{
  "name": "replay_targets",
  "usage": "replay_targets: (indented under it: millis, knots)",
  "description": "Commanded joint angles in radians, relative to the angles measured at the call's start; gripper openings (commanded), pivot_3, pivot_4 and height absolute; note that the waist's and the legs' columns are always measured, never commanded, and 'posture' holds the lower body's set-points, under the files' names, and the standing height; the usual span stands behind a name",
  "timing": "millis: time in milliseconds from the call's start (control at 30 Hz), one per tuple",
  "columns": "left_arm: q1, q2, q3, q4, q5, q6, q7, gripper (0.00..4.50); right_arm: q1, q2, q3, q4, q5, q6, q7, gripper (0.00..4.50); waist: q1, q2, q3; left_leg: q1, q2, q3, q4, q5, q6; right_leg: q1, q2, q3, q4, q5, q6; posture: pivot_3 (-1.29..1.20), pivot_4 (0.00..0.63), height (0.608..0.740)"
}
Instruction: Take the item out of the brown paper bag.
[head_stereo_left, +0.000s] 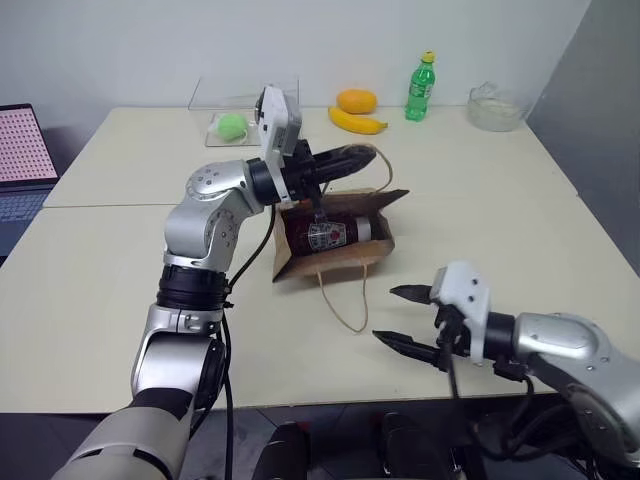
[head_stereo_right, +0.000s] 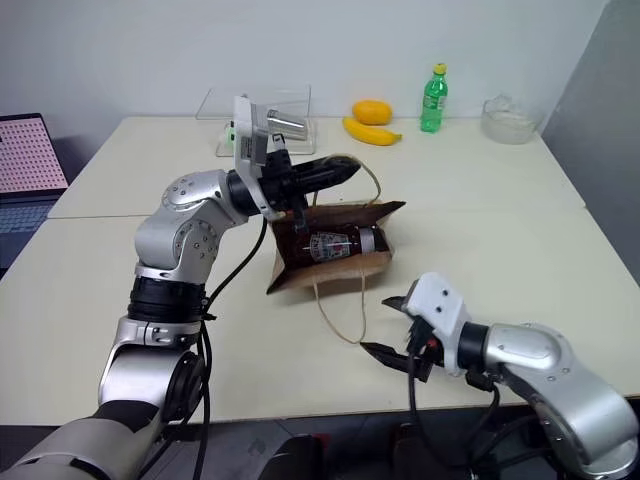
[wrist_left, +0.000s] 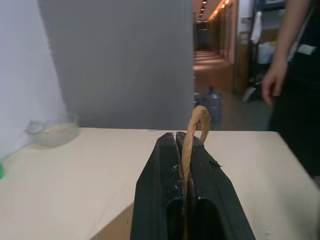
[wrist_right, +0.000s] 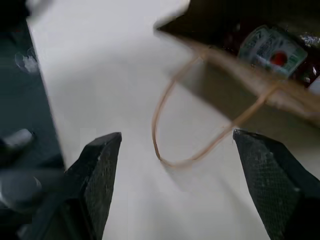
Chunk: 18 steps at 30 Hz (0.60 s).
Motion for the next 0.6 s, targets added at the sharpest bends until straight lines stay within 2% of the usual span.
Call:
replay_targets:
  millis: [33,200,267,300,467,600]
  knots:
    - [-0.002,0.025,0.013,-0.082,-0.059,0.066,-0.009,0.0,-0.127,0.028,0.042,0.036,0.022,0.004,-0.073,3.8,-0.003,0.0,0.0,0.0,0.0,0.0,0.0,0.0,0.0,0.0,0.0,0.0,0.0,0.0,0.0,0.0,0.15,0.74]
    - [-0.004,0.034,0.041,-0.083,-0.065,0.06,0.017,0.0,-0.364,0.099,0.297,0.287,-0.161,-0.101,-0.181,3.8,-0.004,0.0,0.0,0.0,0.0,0.0,0.0,0.0,0.0,-0.001,0.0,0.0,0.0,0.0,0.0,0.0,0.15,0.74]
    - [-0.001,0.039,0.04,-0.086,-0.067,0.055,0.013,0.0,-0.421,0.108,0.371,0.389,-0.24,-0.17,-0.197,4.43,-0.003,0.0,0.0,0.0,0.0,0.0,0.0,0.0,0.0,-0.001,0.0,0.0,0.0,0.0,0.0,0.0,0.15,0.74]
    - [0.004,0.041,0.038,-0.09,-0.066,0.053,0.01,0.0,-0.449,0.116,0.406,0.454,-0.282,-0.205,-0.208,4.47,-0.002,0.0,0.0,0.0,0.0,0.0,0.0,0.0,0.0,-0.001,0.0,0.0,0.0,0.0,0.0,0.0,0.15,0.74]
    - [0.016,0.047,0.032,-0.092,-0.061,0.037,0.003,0.0,-0.559,0.182,0.506,0.736,-0.449,-0.344,-0.268,4.47,-0.002,0.0,0.0,-0.001,-0.001,0.0,0.0,0.0,-0.001,-0.002,-0.001,0.0,-0.001,0.0,0.0,0.0,0.15,0.74]
    - [0.015,0.043,0.032,-0.084,-0.057,0.028,0.01,0.0,-0.598,0.24,0.521,0.934,-0.54,-0.477,-0.298,4.47,-0.003,0.0,0.0,-0.001,-0.001,0.0,0.0,0.0,0.0,-0.002,-0.001,0.0,0.0,0.0,0.0,0.0,0.15,0.74]
